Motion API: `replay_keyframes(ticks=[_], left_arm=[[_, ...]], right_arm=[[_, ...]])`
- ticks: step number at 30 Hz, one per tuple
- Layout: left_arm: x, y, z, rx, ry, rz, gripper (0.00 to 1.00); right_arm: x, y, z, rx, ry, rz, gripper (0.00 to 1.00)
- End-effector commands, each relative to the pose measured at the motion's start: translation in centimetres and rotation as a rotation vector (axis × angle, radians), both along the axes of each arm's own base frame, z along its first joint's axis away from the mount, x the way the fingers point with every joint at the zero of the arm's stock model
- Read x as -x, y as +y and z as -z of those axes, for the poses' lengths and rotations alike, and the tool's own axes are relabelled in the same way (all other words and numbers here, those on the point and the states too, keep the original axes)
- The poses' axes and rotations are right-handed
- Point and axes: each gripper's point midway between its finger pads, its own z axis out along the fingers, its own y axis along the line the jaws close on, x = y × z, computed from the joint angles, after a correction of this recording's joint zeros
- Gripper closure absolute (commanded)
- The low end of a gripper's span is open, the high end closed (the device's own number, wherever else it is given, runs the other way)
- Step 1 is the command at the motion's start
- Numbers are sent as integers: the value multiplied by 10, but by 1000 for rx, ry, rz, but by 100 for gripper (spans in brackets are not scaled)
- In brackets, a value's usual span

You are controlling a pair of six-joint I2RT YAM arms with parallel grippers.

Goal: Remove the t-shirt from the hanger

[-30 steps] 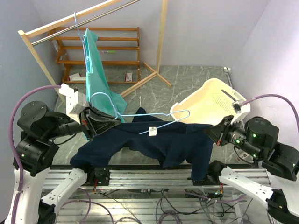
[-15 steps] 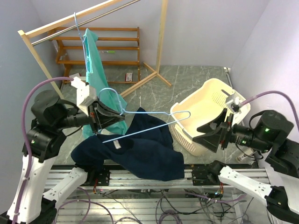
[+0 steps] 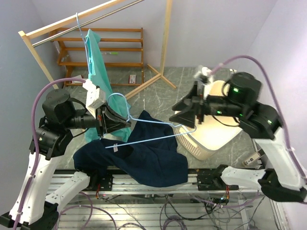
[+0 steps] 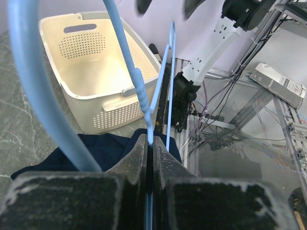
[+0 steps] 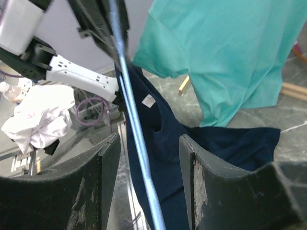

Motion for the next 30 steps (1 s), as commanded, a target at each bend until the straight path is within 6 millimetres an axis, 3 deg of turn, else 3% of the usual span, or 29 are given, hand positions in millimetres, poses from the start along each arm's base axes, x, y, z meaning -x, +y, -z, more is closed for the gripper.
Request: replay_keyframes(ticks=[1,14,18,23,30], left_arm=[[8,1,-17,20,-69,30,93],[3,-1,-18,27,-58,12,93],[2,-2,-17,28,-52,18,93],[4,-1,-16,28,-55,17,93],[6,1,-14,21,-55,7,93]], right_arm=[[-4,16,13,40,4,-81,48],[13,6,42,87,42,-129,51],[18,1,36,69,33,-117,49],[3,-3,14,30,12,-4,47],[7,6,-1,-18,27,-52,47]])
